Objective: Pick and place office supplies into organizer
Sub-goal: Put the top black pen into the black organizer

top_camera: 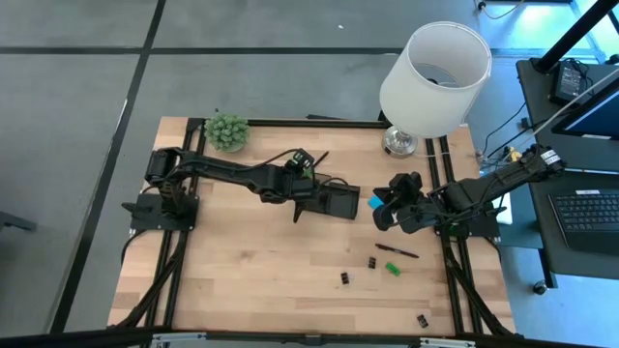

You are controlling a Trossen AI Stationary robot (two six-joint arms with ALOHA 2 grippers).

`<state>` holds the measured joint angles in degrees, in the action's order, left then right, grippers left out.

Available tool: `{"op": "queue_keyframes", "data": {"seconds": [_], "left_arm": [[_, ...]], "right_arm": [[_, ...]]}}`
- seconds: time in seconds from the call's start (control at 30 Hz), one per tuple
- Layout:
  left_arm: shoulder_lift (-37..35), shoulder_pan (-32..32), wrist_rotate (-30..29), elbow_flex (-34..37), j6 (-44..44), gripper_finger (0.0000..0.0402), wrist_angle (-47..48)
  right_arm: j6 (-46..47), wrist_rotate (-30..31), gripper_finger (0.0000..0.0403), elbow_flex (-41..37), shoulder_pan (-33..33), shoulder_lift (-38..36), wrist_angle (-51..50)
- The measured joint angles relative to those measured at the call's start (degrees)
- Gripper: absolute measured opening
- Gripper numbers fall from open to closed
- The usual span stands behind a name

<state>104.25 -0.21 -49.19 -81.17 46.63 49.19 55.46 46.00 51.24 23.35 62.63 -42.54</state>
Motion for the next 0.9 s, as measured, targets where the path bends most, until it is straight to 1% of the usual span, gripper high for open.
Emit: {"op": "queue_keyframes", "data": {"seconds": [0.1,0.2,0.27,0.33,0.47,0.53,0.6,0.77,0.9], "left_arm": [[0.0,0.0,-0.87,0.0,0.07,0.0003,0.06],[-0.75,-0.04,-5.02,-0.14,1.06,0.0002,0.86],[-1.95,-0.04,-4.71,-1.88,-1.28,0.0002,3.41],[-3.74,0.49,0.14,-4.52,-6.65,0.0002,5.83],[-7.86,3.07,16.68,-8.72,-17.32,0.0002,8.22],[-10.29,4.95,23.22,-9.67,-20.69,0.0003,7.66],[-12.8,6.97,27.29,-9.79,-23.47,0.0003,6.61],[-17.54,12.81,31.64,-9.77,-31.75,0.0006,5.42],[-19.33,18.12,40.61,-9.75,-36.24,0.0019,5.47]], "right_arm": [[-0.01,0.0,0.0029,0.0,0.0,0.0,0.0],[0.0,0.0,0.0029,-0.01,0.0,0.0,-0.02],[0.0,-0.02,0.0029,-0.01,0.0,0.0,-0.02],[0.0,-0.02,0.0029,0.0,0.0,0.0,-0.03],[0.0,-0.02,0.0029,-0.01,0.0,0.0,-0.02],[-0.01,-0.02,0.0029,-0.02,0.0,0.0,-0.02],[-0.04,-0.04,0.0029,0.0,0.0,0.0,-0.04],[-0.04,-0.03,0.0029,-0.01,0.0,-0.02,-0.07],[-0.03,-0.04,0.0029,0.0,0.0,-0.02,-0.04]]}}
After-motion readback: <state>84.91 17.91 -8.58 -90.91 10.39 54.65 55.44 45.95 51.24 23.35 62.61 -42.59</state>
